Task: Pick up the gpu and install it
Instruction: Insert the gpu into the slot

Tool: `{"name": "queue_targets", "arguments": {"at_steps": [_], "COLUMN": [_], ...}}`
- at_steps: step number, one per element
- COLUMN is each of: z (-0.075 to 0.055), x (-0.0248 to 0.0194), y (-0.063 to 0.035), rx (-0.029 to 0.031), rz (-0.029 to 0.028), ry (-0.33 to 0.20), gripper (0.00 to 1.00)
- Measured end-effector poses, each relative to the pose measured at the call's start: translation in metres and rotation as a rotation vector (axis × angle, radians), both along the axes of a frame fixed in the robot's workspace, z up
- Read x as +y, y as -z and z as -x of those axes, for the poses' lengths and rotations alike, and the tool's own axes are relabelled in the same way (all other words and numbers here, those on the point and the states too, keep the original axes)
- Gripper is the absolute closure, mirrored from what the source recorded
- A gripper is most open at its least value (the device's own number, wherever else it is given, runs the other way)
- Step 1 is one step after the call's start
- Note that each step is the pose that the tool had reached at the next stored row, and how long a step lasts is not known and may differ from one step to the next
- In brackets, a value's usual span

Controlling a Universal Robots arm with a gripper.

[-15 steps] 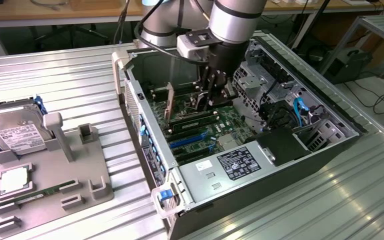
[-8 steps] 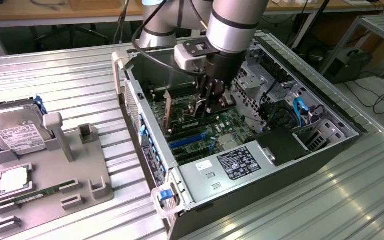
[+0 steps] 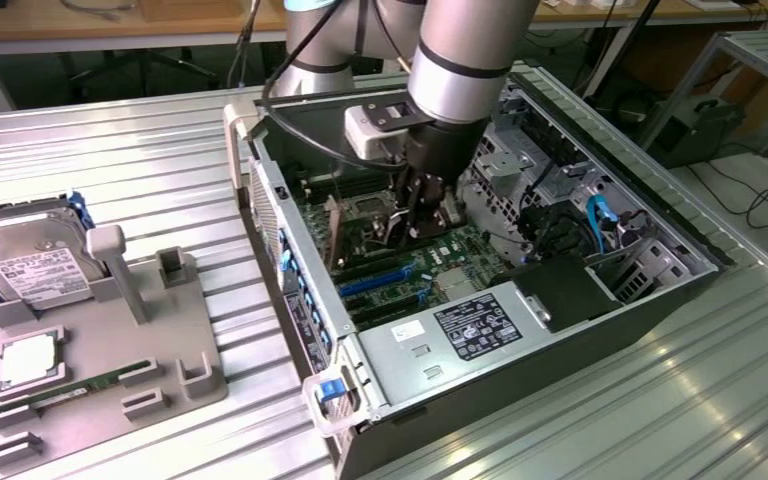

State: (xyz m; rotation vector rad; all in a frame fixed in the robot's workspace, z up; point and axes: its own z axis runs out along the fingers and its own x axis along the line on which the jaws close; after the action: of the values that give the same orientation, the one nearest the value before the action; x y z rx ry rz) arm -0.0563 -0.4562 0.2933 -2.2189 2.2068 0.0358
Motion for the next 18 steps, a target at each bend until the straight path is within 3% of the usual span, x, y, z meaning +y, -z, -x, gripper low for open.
{"name": "queue_targets", "arguments": {"at_steps": [18], "z": [0.009], "x": [-0.0029], "y": [0.0209], "rx": [0.0000], "rz": [-0.0005], "ry": [0.003], "gripper": [0.73]}}
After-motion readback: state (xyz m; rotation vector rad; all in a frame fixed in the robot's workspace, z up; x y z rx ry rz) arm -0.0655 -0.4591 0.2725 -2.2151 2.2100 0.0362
